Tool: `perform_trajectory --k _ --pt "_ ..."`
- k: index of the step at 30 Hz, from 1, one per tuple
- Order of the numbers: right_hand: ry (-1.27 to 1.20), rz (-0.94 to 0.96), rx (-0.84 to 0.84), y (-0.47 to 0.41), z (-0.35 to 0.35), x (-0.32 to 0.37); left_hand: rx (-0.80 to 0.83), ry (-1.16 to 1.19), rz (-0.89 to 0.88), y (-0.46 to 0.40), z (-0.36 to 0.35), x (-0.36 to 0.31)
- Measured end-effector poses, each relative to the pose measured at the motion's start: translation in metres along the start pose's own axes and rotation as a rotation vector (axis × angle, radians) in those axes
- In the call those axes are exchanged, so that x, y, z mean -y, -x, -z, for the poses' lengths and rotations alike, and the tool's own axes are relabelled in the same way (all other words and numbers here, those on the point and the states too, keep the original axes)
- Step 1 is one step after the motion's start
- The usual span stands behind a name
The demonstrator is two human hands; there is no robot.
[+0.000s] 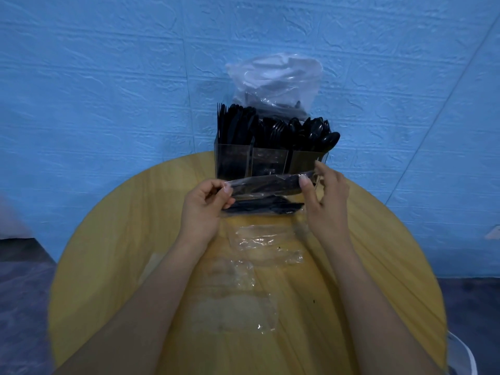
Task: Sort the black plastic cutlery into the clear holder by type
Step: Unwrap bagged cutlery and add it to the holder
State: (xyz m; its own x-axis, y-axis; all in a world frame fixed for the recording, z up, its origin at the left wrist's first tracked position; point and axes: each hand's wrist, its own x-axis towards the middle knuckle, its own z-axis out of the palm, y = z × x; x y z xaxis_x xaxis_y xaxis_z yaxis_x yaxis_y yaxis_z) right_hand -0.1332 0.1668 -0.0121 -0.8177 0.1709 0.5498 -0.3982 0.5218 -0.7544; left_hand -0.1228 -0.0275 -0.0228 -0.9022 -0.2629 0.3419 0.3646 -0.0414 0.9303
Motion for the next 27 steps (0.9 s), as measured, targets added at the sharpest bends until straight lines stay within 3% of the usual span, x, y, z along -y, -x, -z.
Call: perform_trajectory --k 8,15,23,27 --pt "-0.413 -0.213 -0.162 -0.0032 0.0075 -0.0014 0.06 0.022 0.014 0.0031 -0.0022 -0.0003" --pt "-0.417 -0.2 -0.246 -0.004 0.0073 -0.0036 0.11 -0.045 -0.027 0.0057 -0.0036 -0.0013" --pt "-0.301 -0.115 -0.226 0.001 0.0015 0.0006 -0.006 -0.042 0.019 0.001 -0.0012 0.0038" --pt "-0.507 -0.251 -0.229 -0.0004 0.0025 0.0019 -0.042 -0.035 0.008 -0.0006 0.0012 0.006"
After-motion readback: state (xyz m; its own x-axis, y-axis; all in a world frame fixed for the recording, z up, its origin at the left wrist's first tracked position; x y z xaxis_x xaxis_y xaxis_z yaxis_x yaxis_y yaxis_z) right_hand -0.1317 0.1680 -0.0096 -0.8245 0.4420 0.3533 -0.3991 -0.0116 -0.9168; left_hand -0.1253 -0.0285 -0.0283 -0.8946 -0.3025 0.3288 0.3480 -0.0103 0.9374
